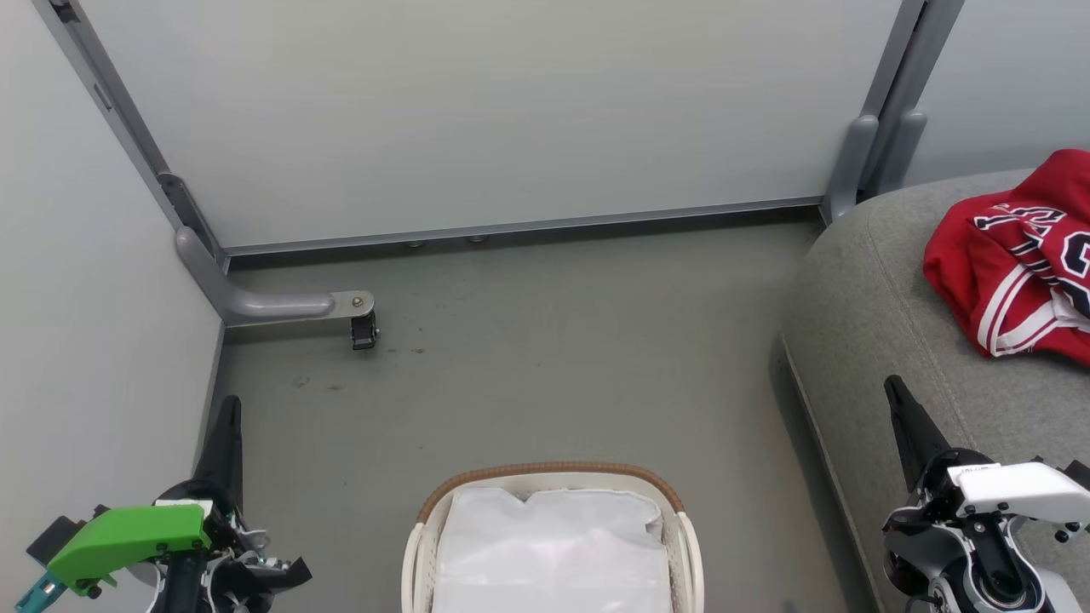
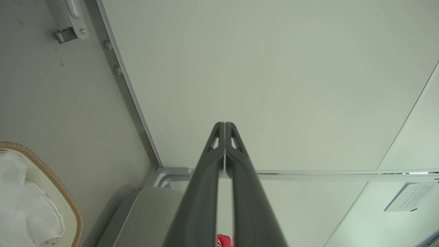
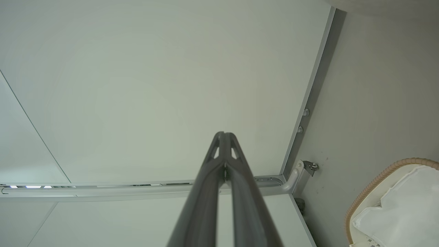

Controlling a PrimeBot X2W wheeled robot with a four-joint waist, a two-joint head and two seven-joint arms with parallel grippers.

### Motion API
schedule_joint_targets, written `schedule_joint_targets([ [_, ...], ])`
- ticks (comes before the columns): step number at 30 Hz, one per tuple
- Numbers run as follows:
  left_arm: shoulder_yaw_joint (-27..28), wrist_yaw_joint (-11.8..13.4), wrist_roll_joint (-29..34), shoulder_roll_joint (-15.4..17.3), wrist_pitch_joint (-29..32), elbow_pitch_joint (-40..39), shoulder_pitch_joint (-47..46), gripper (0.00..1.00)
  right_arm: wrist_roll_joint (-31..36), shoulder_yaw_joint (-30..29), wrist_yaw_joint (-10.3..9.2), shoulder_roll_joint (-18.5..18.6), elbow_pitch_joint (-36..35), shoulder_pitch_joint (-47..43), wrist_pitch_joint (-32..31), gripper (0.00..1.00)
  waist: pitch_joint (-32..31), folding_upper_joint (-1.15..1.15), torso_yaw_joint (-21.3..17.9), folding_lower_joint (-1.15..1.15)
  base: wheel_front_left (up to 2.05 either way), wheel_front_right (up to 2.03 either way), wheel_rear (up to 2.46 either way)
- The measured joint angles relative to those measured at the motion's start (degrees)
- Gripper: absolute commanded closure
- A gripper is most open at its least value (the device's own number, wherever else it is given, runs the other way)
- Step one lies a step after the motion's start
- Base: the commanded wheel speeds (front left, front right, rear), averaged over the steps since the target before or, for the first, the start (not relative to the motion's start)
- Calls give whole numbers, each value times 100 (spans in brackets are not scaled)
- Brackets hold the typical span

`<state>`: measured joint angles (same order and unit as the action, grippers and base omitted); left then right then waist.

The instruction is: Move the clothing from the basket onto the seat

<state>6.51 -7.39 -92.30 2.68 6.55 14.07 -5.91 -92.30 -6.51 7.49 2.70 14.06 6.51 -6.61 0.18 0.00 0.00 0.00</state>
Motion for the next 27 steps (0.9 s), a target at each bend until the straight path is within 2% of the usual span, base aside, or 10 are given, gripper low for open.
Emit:
schedule_joint_targets([
  [27,0,0,-1,0,0,-1,0,100,0,1,0,0,0,0,0,100,0,0,0,0,0,0,0],
])
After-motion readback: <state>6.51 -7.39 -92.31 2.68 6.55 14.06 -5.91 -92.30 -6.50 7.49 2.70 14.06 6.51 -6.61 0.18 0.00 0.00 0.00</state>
